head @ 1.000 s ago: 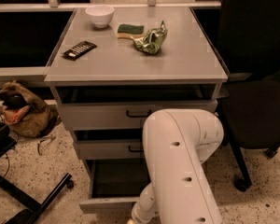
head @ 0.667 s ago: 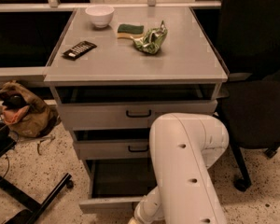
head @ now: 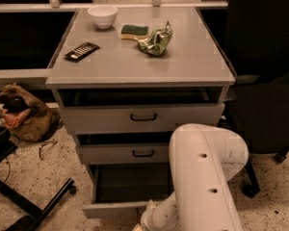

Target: Open bottom drawer

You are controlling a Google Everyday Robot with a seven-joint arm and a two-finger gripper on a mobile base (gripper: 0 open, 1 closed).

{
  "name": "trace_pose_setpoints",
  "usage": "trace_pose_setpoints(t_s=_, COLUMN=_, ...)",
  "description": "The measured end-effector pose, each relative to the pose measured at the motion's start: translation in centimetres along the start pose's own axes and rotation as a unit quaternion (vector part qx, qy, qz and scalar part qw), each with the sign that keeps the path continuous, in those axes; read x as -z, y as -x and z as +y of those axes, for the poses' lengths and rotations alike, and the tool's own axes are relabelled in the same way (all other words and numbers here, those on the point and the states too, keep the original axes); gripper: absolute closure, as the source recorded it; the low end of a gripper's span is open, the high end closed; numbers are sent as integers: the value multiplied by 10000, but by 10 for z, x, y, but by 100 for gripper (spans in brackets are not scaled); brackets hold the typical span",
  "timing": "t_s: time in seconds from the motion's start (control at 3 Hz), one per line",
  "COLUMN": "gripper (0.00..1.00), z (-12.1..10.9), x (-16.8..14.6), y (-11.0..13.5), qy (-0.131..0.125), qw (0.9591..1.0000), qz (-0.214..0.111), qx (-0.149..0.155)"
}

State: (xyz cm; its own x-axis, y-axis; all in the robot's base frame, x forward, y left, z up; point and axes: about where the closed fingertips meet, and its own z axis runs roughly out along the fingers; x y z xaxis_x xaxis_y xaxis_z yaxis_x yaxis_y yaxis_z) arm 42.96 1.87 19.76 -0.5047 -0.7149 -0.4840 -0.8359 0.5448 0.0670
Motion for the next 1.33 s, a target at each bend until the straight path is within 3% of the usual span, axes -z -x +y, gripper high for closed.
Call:
trace_pose_setpoints(t_s=0.33, gripper=0, z=-4, x=-4, y=2, qy=-105, qw=9998, qz=-174, qx=35)
trace_pose_setpoints(t_s=0.67, gripper=0, z=1, x=5, y=14, qy=-302, qw=9984, qz=-356, qx=329)
trace_pose_setpoints(t_s=1.33, gripper=0, z=-22, x=15, y=38, qy=-824, qw=9921, qz=-700, qx=637)
